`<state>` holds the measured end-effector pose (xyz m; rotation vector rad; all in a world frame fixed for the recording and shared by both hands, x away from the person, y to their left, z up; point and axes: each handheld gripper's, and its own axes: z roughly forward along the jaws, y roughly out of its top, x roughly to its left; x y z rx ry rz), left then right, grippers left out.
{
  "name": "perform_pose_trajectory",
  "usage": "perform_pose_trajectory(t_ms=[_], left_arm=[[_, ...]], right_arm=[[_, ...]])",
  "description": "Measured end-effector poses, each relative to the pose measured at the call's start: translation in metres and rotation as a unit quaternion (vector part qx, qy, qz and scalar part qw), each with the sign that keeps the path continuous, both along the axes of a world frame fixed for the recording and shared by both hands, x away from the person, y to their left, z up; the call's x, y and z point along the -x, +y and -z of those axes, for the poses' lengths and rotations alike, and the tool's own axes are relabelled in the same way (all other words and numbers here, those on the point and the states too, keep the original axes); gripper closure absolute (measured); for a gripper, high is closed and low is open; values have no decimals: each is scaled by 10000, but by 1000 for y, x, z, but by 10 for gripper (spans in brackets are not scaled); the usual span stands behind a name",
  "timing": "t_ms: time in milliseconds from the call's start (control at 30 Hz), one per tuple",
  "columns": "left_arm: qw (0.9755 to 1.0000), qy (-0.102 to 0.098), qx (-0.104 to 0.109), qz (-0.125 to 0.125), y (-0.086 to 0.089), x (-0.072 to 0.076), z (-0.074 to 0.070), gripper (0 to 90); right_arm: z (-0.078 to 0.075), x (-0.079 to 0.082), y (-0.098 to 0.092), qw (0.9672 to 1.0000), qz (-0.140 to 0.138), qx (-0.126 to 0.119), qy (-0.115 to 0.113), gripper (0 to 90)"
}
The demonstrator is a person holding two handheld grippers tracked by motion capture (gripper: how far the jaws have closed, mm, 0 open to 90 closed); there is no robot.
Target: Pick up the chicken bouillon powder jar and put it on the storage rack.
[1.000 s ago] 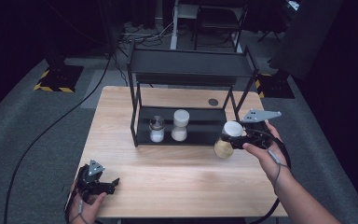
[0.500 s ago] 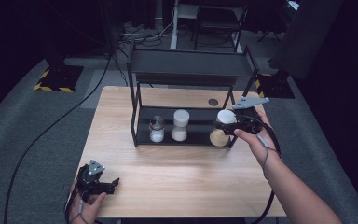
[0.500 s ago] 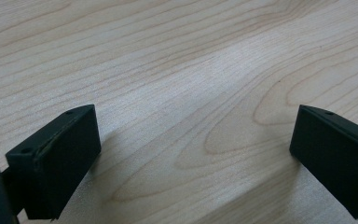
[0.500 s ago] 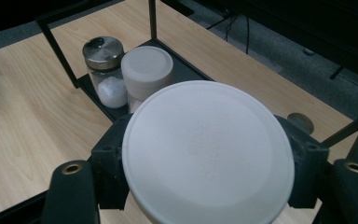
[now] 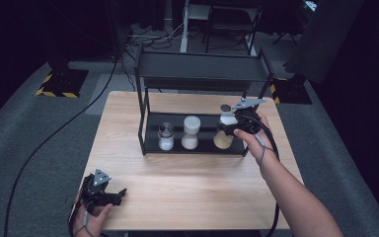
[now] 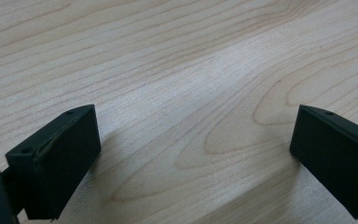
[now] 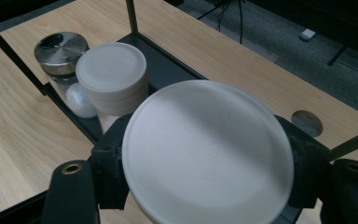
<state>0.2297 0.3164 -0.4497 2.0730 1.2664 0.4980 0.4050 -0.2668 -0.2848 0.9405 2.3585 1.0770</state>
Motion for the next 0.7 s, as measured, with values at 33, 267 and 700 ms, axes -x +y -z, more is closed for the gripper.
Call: perform_pose_trajectory(t_ms=[33, 267, 700], left_arm=[[10000, -1, 1, 0, 0, 0, 0, 12], [10000, 0, 1, 2, 0, 0, 0, 12], [10000, 0, 2, 9, 0, 0, 0, 12]], right_arm=[[2, -2, 1, 10000, 10, 3, 1, 326], [14, -13, 10, 9999, 100, 17, 44, 326], [38, -25, 20, 9996, 205, 37, 191, 326]])
